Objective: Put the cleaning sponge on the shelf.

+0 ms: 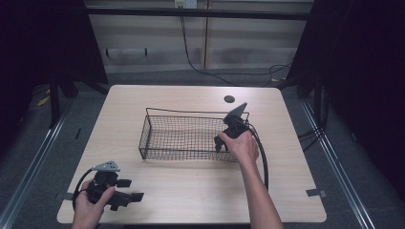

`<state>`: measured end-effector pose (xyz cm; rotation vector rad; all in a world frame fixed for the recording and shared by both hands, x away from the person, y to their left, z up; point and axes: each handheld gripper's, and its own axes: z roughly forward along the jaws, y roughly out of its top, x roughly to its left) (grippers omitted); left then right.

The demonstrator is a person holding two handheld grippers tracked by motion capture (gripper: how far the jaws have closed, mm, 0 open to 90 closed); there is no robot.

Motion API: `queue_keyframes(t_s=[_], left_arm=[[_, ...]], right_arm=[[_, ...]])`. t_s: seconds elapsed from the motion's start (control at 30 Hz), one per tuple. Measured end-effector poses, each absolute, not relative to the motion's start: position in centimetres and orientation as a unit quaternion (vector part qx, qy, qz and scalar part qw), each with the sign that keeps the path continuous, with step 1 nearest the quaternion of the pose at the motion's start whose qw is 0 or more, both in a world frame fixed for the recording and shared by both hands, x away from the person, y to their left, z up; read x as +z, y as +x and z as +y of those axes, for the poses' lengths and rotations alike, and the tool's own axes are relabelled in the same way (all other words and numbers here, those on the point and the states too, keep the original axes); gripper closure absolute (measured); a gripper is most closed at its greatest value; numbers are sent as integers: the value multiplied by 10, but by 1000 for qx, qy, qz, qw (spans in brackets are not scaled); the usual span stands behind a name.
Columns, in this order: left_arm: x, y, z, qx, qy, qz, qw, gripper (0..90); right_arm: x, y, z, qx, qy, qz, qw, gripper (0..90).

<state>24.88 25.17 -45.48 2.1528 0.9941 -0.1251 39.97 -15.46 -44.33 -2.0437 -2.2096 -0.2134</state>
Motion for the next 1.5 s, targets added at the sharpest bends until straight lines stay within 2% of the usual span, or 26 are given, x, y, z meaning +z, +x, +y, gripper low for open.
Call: queue_keyframes(t_s=[0.63,0.73,1.1,1.5], left_arm=[[-455,248,252,-49,840,388,375,193],[-454,249,252,-49,840,389,375,193],[-454,249,252,-49,839,390,377,193],[-455,249,252,-50,838,391,376,193]], right_arm=[[-422,395,-161,-105,-659,-743,54,165],[-420,393,-163,-102,-657,-745,48,227],[-406,383,-169,-151,-634,-756,62,206],[-378,365,-168,-194,-587,-785,41,246]])
